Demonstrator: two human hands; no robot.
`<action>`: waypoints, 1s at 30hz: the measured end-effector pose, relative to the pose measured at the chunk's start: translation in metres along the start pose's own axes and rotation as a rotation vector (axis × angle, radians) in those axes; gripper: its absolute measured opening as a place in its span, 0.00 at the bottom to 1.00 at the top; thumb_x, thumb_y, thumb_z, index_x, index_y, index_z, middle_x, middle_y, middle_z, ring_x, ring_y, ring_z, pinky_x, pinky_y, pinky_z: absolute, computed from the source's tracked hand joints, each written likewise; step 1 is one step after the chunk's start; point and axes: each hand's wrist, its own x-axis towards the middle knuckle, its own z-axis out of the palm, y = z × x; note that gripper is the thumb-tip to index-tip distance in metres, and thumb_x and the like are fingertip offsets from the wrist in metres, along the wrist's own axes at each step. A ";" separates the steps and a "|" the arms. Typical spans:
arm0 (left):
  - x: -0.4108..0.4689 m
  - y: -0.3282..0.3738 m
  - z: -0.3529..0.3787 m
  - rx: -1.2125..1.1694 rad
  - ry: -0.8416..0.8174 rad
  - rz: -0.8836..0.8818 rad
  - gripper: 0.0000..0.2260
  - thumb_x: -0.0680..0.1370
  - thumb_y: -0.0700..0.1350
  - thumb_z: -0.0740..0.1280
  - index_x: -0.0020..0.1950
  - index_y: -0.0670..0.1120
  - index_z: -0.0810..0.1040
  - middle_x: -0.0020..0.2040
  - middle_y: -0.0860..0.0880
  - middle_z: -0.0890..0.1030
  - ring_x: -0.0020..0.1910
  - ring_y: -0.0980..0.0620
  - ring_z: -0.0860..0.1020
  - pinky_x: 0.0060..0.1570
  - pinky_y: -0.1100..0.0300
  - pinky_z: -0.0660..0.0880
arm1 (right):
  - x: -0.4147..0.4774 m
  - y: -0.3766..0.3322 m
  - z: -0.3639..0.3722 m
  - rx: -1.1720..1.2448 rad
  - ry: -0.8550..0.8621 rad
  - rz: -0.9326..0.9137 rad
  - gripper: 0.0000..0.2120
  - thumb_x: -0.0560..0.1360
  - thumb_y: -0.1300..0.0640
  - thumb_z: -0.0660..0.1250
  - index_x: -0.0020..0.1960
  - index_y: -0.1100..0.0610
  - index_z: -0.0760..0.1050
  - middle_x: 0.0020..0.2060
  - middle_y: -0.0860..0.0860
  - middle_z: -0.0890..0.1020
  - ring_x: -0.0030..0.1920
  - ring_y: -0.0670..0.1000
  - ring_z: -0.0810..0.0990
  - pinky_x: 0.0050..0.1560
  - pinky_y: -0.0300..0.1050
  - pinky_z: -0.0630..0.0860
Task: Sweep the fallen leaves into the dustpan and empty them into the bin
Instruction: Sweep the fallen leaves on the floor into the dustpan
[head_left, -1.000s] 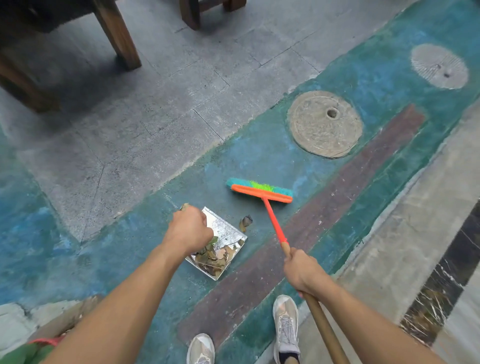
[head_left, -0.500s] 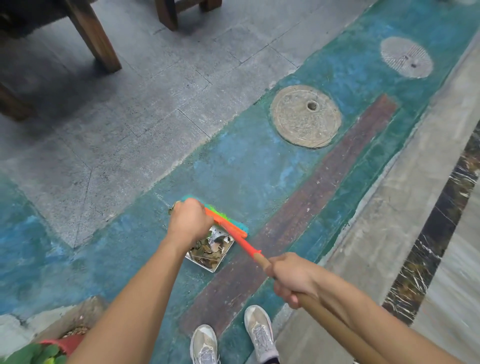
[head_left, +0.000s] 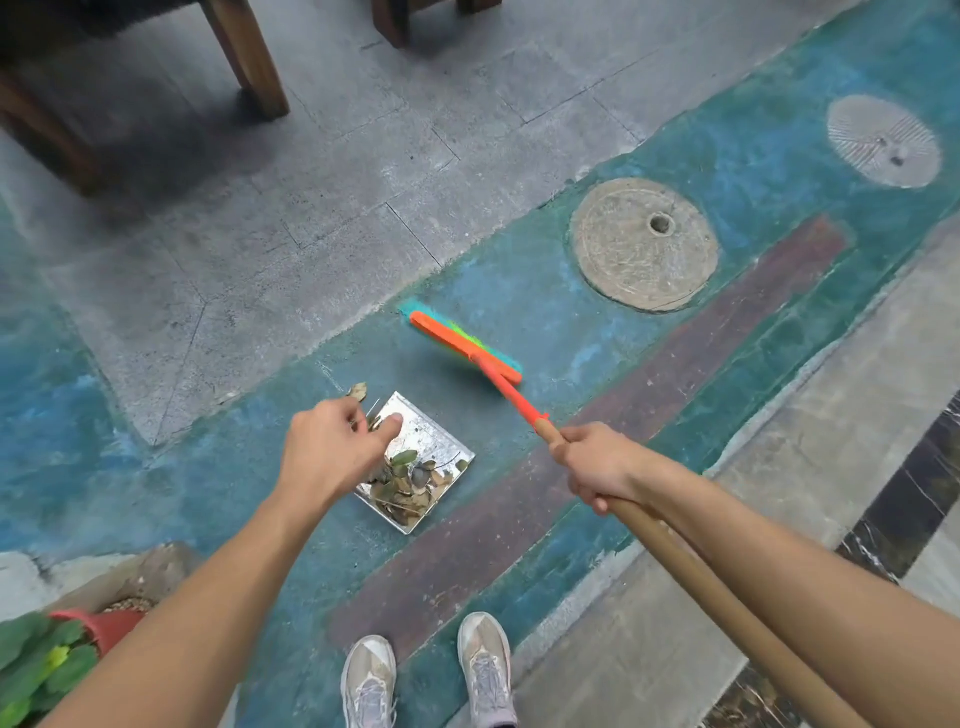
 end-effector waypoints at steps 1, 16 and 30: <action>-0.003 -0.001 0.001 -0.013 0.002 -0.004 0.21 0.70 0.58 0.71 0.29 0.43 0.71 0.23 0.50 0.74 0.28 0.49 0.73 0.31 0.59 0.68 | 0.015 -0.002 0.006 -0.091 0.000 -0.023 0.14 0.79 0.58 0.54 0.60 0.60 0.73 0.27 0.55 0.73 0.16 0.49 0.67 0.19 0.37 0.67; -0.016 -0.016 -0.004 -0.156 -0.130 -0.059 0.22 0.69 0.57 0.74 0.31 0.41 0.70 0.25 0.49 0.73 0.29 0.52 0.73 0.33 0.59 0.68 | -0.081 0.055 0.025 0.388 -0.341 0.155 0.18 0.83 0.58 0.54 0.66 0.42 0.75 0.22 0.51 0.65 0.17 0.47 0.60 0.15 0.33 0.58; -0.049 -0.056 -0.012 -0.036 -0.122 -0.025 0.22 0.71 0.50 0.69 0.27 0.46 0.59 0.23 0.47 0.60 0.28 0.49 0.59 0.29 0.62 0.62 | -0.063 -0.045 -0.020 0.022 -0.136 -0.111 0.18 0.83 0.54 0.55 0.65 0.34 0.70 0.24 0.50 0.63 0.20 0.47 0.58 0.19 0.34 0.60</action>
